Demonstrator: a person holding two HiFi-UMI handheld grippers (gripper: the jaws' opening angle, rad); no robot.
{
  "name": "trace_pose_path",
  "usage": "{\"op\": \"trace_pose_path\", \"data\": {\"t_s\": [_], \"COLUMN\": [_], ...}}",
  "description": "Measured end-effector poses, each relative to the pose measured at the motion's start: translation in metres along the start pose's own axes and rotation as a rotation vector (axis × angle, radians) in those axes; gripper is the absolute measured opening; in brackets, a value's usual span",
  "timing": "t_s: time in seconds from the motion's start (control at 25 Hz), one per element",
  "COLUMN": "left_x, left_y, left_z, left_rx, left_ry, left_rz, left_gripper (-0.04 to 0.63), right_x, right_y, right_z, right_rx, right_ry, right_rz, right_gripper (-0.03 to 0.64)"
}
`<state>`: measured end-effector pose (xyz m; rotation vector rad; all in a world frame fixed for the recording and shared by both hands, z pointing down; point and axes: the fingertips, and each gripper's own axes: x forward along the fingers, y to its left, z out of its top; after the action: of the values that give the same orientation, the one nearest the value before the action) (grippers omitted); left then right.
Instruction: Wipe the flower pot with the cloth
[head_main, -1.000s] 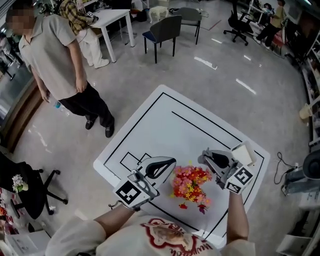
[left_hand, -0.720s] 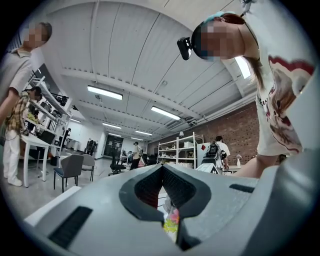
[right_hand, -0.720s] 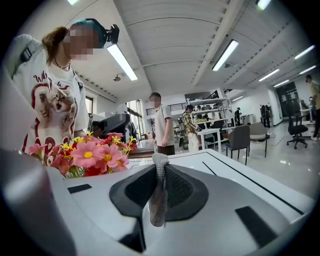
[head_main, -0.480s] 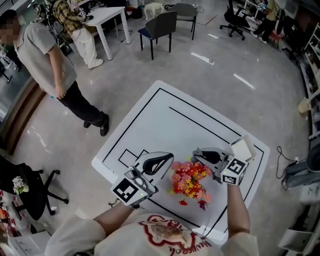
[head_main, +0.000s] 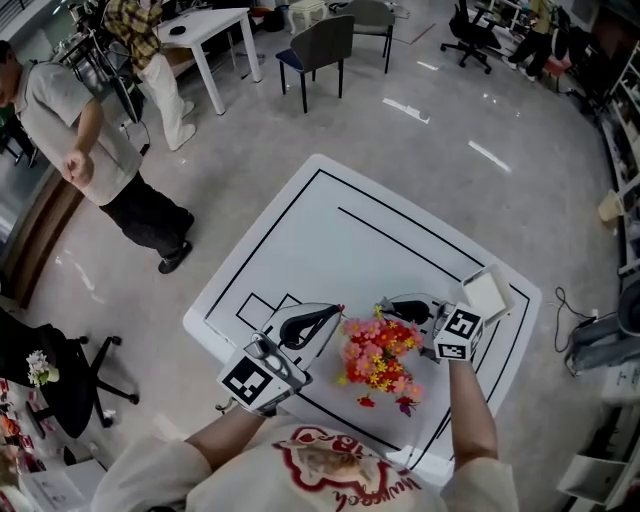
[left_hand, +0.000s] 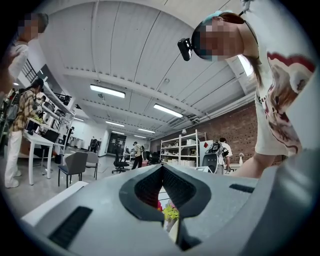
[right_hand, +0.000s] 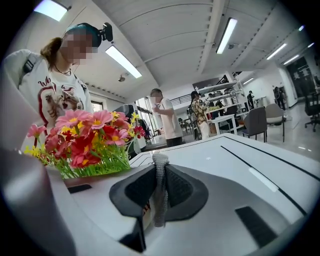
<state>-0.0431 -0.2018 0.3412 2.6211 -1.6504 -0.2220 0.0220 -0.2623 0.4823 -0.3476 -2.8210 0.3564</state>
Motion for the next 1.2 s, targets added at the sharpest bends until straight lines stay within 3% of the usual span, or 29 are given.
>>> {"op": "trace_pose_path", "data": {"t_s": [0.52, 1.2], "left_x": [-0.003, -0.005], "left_y": [-0.007, -0.009], "left_z": [0.005, 0.002], "left_rx": [-0.011, 0.005], "left_ry": [-0.009, -0.01], "left_rz": [-0.008, -0.023], "left_gripper": [0.003, 0.003], "right_x": [-0.007, -0.016], "right_y": [0.007, 0.01], "right_z": [-0.017, -0.021], "right_rx": [0.042, 0.052], "right_ry": [0.018, 0.01], "right_rz": [0.01, -0.043], "right_gripper": [0.043, 0.043]}}
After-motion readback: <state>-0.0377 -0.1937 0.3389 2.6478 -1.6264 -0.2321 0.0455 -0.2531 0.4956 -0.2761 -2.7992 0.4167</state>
